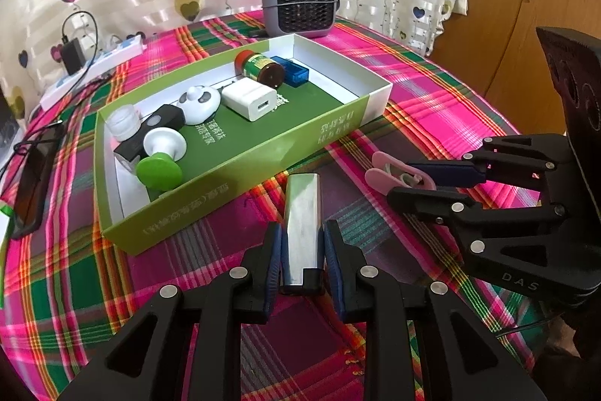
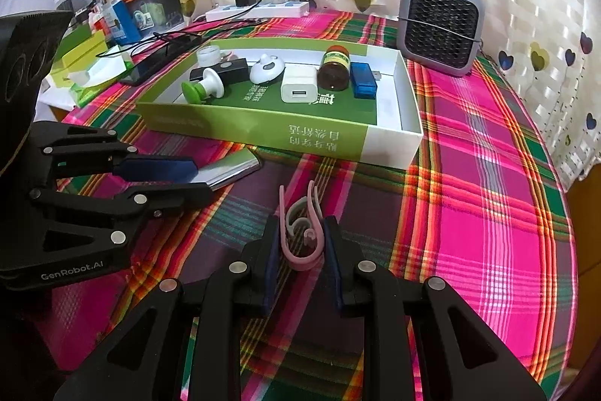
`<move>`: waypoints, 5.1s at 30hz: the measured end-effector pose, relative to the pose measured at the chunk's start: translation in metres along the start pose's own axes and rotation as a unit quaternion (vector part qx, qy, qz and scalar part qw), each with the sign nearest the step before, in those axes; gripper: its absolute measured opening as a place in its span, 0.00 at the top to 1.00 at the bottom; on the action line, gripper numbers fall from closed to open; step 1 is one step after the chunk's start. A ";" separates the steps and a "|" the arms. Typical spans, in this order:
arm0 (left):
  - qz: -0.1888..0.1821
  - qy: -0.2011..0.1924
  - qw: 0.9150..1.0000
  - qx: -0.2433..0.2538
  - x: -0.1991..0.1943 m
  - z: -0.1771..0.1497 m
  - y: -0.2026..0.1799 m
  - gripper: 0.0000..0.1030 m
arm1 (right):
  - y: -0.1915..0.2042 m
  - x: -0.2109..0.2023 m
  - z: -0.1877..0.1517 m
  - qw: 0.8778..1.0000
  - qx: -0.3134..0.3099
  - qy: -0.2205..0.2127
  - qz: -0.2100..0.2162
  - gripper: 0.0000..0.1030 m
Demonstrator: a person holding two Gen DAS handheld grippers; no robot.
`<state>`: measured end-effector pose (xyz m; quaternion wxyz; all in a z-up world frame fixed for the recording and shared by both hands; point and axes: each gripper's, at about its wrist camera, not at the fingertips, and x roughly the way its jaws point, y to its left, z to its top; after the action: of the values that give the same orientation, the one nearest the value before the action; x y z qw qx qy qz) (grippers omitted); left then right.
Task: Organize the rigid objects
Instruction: 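Close the left tool on the silver bar and lift it while the right tool holds the hook, then carry the silver bar and pink ear hook over the green box, then lower the silver bar with the left tool while the right tool lowers the hook, open both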
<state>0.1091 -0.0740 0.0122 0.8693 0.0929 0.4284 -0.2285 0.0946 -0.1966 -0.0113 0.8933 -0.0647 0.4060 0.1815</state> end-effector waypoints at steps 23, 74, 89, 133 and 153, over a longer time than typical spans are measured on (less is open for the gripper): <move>0.003 -0.030 0.999 -0.020 -0.023 -0.005 0.003 0.79 | 0.007 -0.017 -0.004 1.000 0.011 -0.021 0.004 0.77; 0.037 -0.057 0.993 -0.098 0.014 0.055 0.059 0.79 | -0.039 0.027 0.078 0.996 0.074 -0.036 -0.029 0.77; 0.037 -0.039 0.994 -0.097 0.031 0.054 0.058 0.79 | -0.045 0.050 0.079 0.996 0.073 0.003 -0.043 0.77; 0.028 -0.021 0.993 -0.114 0.041 0.054 0.063 0.78 | -0.043 0.063 0.082 0.997 0.067 0.023 -0.043 0.77; 0.060 -0.036 0.991 -0.116 0.021 0.051 0.058 0.66 | -0.038 0.048 0.077 0.996 0.078 -0.003 -0.033 0.61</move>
<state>0.1838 -0.0482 0.0254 0.9013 0.0089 0.4138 -0.1279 0.1921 -0.1985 0.0023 0.9023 -0.0077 0.4138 0.1205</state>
